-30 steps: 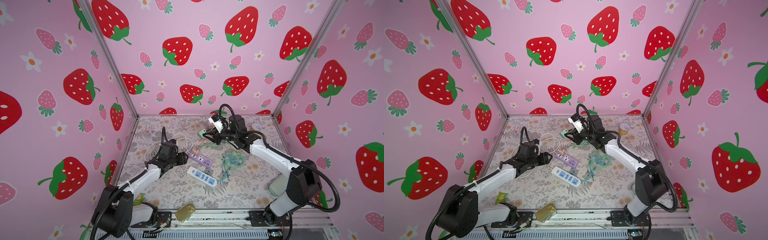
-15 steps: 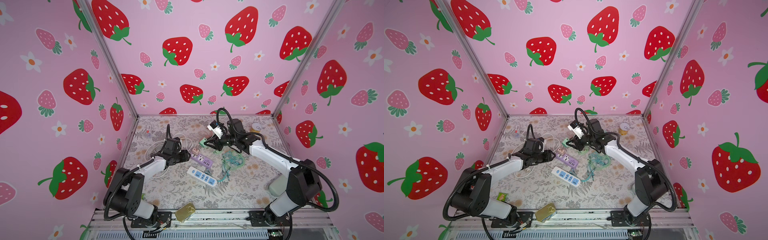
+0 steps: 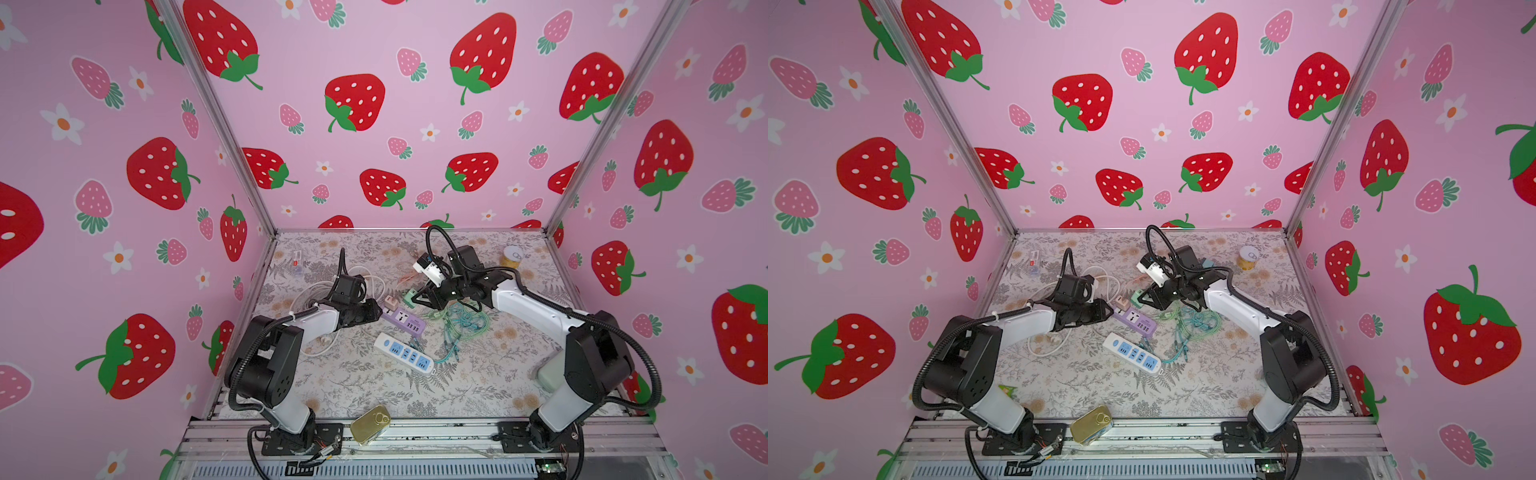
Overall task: Insert the plug
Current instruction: 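Align the mint-green charger prongs over the socket beside the pink charger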
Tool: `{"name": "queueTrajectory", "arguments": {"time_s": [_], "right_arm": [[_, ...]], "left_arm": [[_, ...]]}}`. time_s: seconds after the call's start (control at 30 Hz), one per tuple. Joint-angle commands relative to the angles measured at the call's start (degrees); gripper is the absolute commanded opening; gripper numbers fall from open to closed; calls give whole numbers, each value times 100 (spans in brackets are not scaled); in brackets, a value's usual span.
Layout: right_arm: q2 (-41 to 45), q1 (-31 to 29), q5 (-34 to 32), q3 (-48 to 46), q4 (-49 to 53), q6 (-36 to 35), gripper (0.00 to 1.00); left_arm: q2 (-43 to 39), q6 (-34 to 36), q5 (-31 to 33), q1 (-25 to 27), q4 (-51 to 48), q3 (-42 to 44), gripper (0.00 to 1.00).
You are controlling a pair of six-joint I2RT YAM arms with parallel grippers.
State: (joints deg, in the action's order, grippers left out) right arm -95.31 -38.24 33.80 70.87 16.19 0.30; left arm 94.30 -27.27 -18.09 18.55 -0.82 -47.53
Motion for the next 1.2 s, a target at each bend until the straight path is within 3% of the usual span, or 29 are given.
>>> {"name": "queueTrajectory", "arguments": {"time_s": [0.0, 0.37, 1.17], "right_arm": [[-91, -102, -283, 62, 106, -119, 5], [-442, -469, -1150, 103, -25, 51, 5], [-1027, -595, -1447, 691, 254, -293, 4]], "left_arm": [[64, -23, -111, -37, 143, -223, 39], [317, -2, -187, -40, 80, -424, 33], [626, 15, -334, -45, 82, -523, 24]]}}
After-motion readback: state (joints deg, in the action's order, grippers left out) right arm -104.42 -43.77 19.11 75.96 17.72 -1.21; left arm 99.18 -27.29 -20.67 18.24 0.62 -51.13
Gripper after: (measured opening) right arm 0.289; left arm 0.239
